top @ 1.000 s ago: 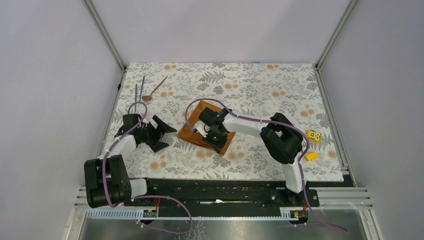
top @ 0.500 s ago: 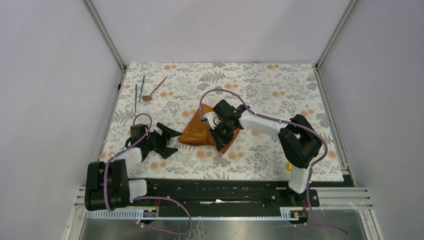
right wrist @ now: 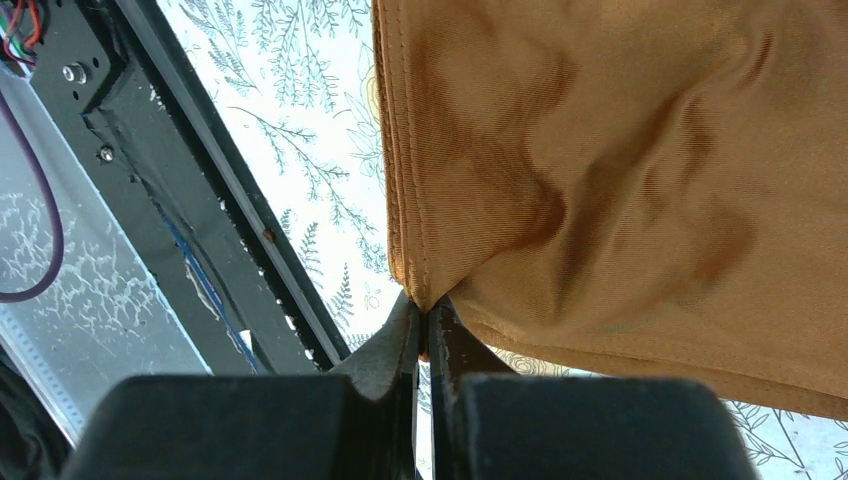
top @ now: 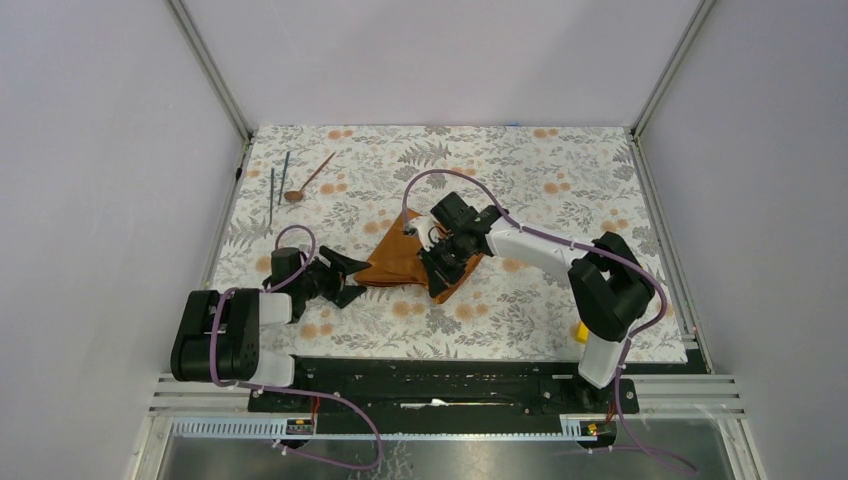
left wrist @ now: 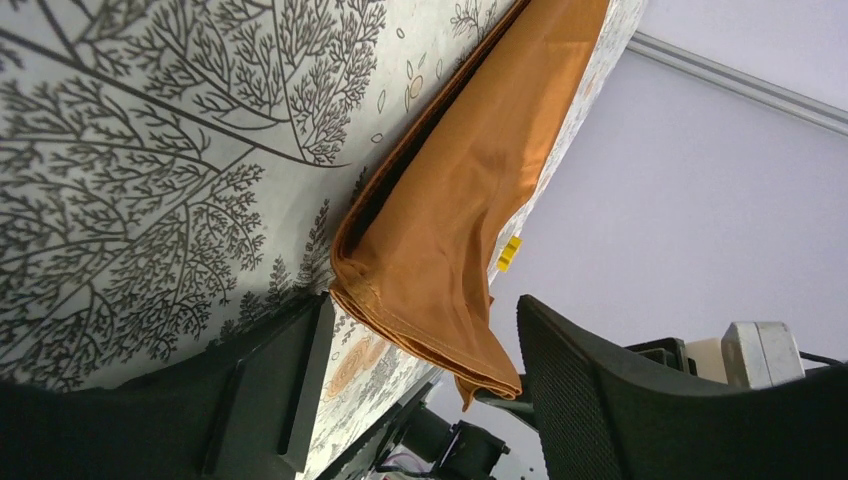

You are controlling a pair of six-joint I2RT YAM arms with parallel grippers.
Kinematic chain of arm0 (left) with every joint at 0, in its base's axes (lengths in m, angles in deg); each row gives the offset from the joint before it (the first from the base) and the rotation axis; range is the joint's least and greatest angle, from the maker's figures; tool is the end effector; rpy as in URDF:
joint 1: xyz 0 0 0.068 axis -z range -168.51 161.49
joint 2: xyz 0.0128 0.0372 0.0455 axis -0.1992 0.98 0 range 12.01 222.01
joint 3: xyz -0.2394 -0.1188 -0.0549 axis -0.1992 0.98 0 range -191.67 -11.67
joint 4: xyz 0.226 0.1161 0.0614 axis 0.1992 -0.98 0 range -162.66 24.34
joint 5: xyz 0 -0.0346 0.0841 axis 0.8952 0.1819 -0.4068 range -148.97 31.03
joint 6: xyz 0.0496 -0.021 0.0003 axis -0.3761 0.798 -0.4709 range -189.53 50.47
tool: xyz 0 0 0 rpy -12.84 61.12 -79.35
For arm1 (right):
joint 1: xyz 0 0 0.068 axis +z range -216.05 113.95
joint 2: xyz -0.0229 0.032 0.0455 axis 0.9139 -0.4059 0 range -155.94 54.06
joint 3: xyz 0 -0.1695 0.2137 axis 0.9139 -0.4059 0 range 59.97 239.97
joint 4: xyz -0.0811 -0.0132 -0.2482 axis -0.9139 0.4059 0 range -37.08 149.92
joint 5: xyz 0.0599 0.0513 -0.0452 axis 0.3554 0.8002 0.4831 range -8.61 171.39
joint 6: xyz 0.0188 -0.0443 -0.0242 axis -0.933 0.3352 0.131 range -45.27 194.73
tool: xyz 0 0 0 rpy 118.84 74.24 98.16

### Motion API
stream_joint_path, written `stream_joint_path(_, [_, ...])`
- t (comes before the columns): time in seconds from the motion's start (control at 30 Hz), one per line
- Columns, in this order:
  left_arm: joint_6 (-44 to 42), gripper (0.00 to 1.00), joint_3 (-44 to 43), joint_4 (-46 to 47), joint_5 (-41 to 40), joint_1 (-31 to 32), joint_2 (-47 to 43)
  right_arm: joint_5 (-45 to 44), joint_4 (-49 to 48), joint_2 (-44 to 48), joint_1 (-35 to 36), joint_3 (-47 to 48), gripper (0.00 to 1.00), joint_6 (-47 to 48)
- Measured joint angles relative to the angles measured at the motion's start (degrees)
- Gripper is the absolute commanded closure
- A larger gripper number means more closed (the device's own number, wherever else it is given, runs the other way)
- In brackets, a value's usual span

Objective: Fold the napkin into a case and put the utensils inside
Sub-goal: Pick up the lower triangle-folded napkin from the center of the board.

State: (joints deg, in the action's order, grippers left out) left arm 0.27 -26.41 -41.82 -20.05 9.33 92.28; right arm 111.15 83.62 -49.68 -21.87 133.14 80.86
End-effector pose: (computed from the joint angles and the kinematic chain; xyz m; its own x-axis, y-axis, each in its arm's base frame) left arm 0.2081 -0.0145 0.1080 -0.6420 -0.7549 0.1343 -0.4721 0.2511 -0.8451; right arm 0.2563 0.2737 0.2050 -0.5423 -0.6564 -0.5245 -0.8389 0.3884 0.3813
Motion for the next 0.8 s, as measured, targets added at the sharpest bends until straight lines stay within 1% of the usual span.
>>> stream_joint_path(0.2, [0.2,0.31,0.72,2.43,-0.5,0.09,1.01,0.92,-0.04,2.05,-0.55,-0.11,1.0,-0.04])
stream_joint_path(0.43, [-1.14,0.41,0.11,2.97,-0.61,0.17,2.43,1.46,-0.22,2.86,-0.85,-0.11,1.0,-0.07])
stream_joint_path(0.6, [-2.19,0.54,0.09,2.8,-1.03,0.24,3.06,1.88,-0.26,2.86,-0.85,-0.2,1.0,-0.07])
stream_joint_path(0.73, [-3.06,0.62,0.04,2.27,-1.62,0.22,3.56,2.78,-0.63,2.86,-0.87,-0.59,1.0,-0.07])
stream_joint_path(0.8, [-4.0,0.75,-0.52,1.01,-1.88,0.24,3.58,2.95,-1.01,2.86,-0.87,-1.11,1.0,-0.07])
